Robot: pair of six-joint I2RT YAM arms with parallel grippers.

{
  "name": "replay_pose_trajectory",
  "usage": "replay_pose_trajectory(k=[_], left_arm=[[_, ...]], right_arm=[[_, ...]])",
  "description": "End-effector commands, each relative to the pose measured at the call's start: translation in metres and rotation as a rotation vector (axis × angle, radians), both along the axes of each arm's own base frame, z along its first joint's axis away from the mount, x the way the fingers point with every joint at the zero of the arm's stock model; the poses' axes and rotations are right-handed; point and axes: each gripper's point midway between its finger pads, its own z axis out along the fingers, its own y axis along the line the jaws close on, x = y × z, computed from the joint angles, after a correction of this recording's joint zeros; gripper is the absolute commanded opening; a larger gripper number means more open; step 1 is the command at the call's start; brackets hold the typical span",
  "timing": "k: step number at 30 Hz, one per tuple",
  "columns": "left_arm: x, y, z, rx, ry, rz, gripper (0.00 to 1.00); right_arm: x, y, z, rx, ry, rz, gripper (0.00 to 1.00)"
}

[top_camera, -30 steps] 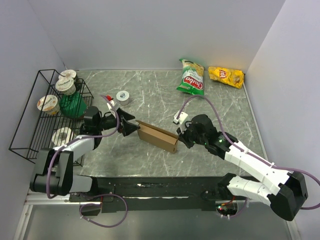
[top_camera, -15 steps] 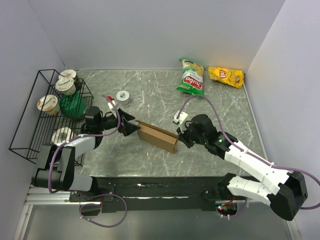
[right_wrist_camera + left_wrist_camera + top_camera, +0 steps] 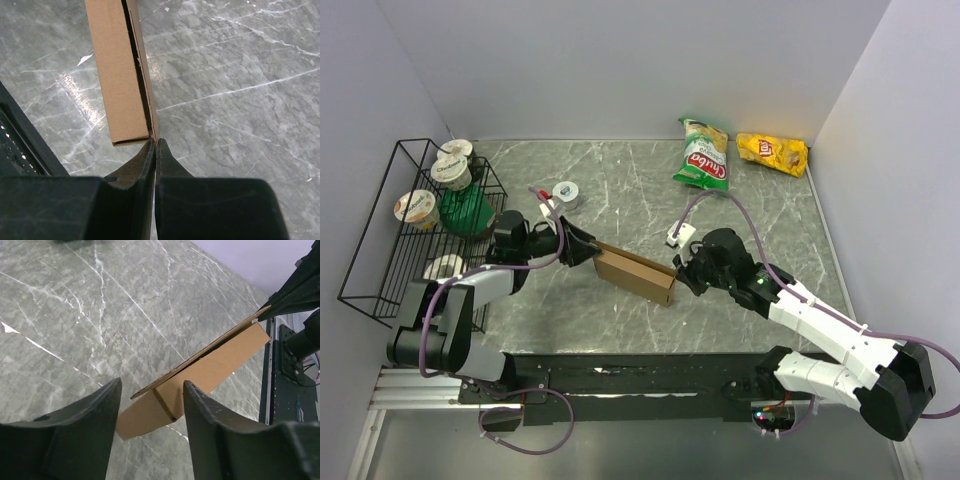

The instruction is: Fold the paper box

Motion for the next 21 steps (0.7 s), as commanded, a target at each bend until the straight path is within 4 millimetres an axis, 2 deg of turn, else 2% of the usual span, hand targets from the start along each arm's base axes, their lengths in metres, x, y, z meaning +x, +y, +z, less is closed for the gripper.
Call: replay_pose_trajectory(k=[1, 4, 13, 18, 21], left_arm=[[0.001, -0.005, 0.021, -0.016, -0.096, -0.032, 0.54], [0.002, -0.004, 0.021, -0.009, -0.096, -0.019, 0.46], [0.0, -0.002, 0.031, 0.014, -0.155, 0.051, 0.34], [-0.003, -0.003, 0.028, 0.028, -0.147, 0.06, 0.25], [-0.006, -0.005, 0.027, 0.03, -0.152, 0.064, 0.24]], right_arm=[[0.006, -0.001, 0.003, -0.002, -0.014, -0.013, 0.01], [0.006, -0.002, 0.002, -0.01, -0.011, -0.021, 0.01], [0.009, -0.004, -0.003, -0.033, 0.003, -0.033, 0.01], [0.009, -0.005, -0.001, -0.032, -0.006, -0.044, 0.01], [0.011, -0.007, -0.001, -0.036, -0.004, -0.063, 0.0]])
